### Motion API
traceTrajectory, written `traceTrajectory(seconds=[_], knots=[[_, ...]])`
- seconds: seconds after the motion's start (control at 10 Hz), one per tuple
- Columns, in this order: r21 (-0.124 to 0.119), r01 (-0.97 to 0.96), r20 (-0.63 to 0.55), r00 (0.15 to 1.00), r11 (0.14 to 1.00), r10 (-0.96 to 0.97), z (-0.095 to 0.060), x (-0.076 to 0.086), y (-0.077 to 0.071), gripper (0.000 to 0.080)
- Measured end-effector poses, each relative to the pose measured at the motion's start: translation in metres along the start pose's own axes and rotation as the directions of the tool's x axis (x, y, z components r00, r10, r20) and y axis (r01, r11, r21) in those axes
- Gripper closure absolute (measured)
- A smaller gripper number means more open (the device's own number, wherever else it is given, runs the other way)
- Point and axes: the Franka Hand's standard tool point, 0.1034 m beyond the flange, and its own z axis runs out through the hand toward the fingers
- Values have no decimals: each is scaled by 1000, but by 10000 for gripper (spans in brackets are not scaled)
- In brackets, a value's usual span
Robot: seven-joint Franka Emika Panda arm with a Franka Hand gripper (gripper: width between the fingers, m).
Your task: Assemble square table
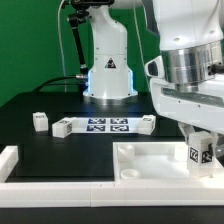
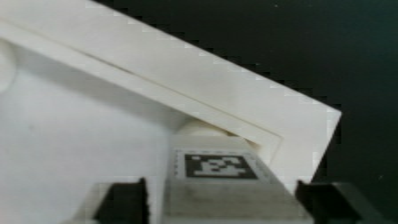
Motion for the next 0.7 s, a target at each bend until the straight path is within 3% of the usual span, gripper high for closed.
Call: traceTrajectory(seconds=[0.1, 0.2, 0.5, 0.6, 0.7], knots=[[-12, 198, 2, 980, 980, -198, 0, 1, 1, 264], [-30, 378, 1, 926, 925, -378, -3, 1, -4, 185], [-27, 541, 3, 841, 841, -541, -2, 2, -3, 152], [-37, 620, -1, 784, 784, -621, -2, 2, -4, 152], [-67, 758, -16, 649, 648, -761, -3, 1, -6, 151]])
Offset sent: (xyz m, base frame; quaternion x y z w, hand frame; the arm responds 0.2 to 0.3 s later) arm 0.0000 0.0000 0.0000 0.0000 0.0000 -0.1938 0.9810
